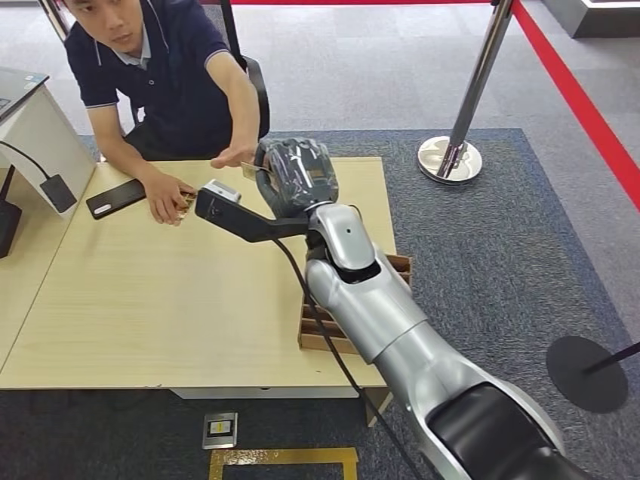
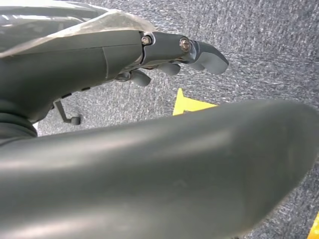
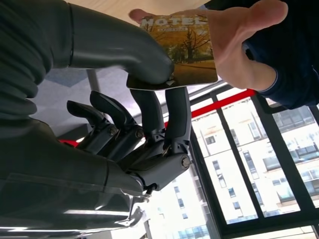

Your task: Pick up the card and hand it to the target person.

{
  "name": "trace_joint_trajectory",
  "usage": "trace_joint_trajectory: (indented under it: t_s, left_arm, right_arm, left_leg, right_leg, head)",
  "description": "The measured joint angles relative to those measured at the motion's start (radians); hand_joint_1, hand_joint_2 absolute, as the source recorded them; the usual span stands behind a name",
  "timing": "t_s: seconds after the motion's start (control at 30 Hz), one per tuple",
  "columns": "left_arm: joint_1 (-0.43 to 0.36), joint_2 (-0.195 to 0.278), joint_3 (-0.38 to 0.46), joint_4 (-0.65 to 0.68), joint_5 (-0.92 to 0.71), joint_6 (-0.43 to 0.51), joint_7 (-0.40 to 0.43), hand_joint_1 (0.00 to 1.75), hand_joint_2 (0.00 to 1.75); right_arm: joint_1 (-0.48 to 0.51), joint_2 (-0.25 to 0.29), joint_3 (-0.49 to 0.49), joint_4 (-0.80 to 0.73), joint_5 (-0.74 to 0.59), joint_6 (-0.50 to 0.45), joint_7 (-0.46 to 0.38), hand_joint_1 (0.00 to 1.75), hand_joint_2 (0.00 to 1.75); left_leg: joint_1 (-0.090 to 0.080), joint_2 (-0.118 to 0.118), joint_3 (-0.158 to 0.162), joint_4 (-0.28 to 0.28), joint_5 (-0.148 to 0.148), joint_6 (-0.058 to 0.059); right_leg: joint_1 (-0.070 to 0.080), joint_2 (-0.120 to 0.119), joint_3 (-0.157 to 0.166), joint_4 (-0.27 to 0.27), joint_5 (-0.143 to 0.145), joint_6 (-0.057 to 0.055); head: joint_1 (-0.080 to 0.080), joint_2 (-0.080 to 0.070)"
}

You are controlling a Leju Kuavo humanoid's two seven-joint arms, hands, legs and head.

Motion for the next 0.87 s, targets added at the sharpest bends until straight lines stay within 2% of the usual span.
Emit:
trace_joint_trajectory:
  t_s: [0.3, 0.33, 0.43, 0.47, 0.57, 0.67, 0.77, 0.87]
  left_arm:
    - [0.0, 0.0, 0.0, 0.0, -0.003, 0.0, 0.001, 0.0, 0.0]
    - [0.0, 0.0, 0.0, 0.0, -0.003, 0.0, 0.001, 0.0, 0.0]
    - [0.0, 0.0, 0.0, 0.0, -0.001, 0.001, 0.002, 0.0, 0.0]
    - [0.0, 0.0, 0.0, 0.0, 0.0, 0.002, 0.002, 0.0, 0.0]
    - [0.001, 0.001, 0.0, 0.0, 0.004, 0.006, 0.006, 0.0, 0.0]
    - [0.001, 0.002, 0.0, 0.0, 0.013, 0.011, 0.014, 0.0, 0.0]
    - [0.004, 0.002, 0.001, 0.0, 0.024, 0.017, 0.019, 0.0, 0.0]
    - [0.007, 0.002, 0.002, 0.0, 0.029, 0.018, 0.019, 0.0, 0.0]
  right_arm:
    - [-0.005, 0.0, 0.022, 0.026, -0.016, 0.0, 0.016, 1.75, 1.75]
    - [-0.005, 0.0, 0.025, 0.028, -0.018, 0.0, 0.018, 1.6, 1.75]
    - [-0.004, 0.0, 0.035, 0.031, -0.041, 0.003, 0.02, 0.29, 1.75]
    - [-0.004, 0.001, 0.038, 0.031, -0.061, 0.005, 0.017, 0.0, 1.75]
    - [0.001, 0.001, 0.04, 0.03, -0.151, 0.024, -0.018, 0.0, 1.75]
    - [0.023, 0.001, 0.025, 0.017, -0.263, 0.064, -0.103, 0.0, 1.75]
    - [0.083, -0.007, -0.016, -0.037, -0.382, 0.121, -0.204, 0.0, 1.75]
    - [0.16, -0.026, -0.047, -0.119, -0.466, 0.165, -0.262, 0.0, 1.75]
  left_leg:
    - [0.0, 0.0, 0.0, 0.0, 0.0, 0.0]
    - [0.0, 0.0, 0.0, 0.0, 0.0, 0.0]
    - [0.0, 0.0, 0.0, 0.0, 0.0, 0.0]
    - [0.0, 0.0, 0.0, 0.0, 0.0, 0.0]
    - [0.0, 0.0, 0.0, 0.0, 0.0, 0.0]
    - [0.0, 0.0, 0.0, 0.0, 0.0, 0.0]
    - [0.0, 0.0, 0.0, 0.0, 0.0, 0.0]
    - [0.0, 0.0, 0.0, 0.0, 0.0, 0.0]
  right_leg:
    - [0.0, 0.0, 0.0, 0.0, 0.0, 0.0]
    - [0.0, 0.0, 0.0, 0.0, 0.0, 0.0]
    - [0.0, 0.0, 0.0, 0.0, 0.0, 0.0]
    - [0.0, 0.0, 0.0, 0.0, 0.0, 0.0]
    - [0.0, 0.0, 0.0, 0.0, 0.0, 0.0]
    - [0.0, 0.0, 0.0, 0.0, 0.0, 0.0]
    - [0.0, 0.0, 0.0, -0.001, 0.0, 0.0]
    - [0.0, 0.0, 0.0, -0.001, 0.0, 0.0]
  head:
    - [0.0, 0.0]
    - [0.0, 0.0]
    - [0.0, 0.0]
    - [0.0, 0.0]
    - [0.0, 0.0]
    - [0.0, 0.0]
    - [0.0, 0.0]
    - [0.0, 0.0]
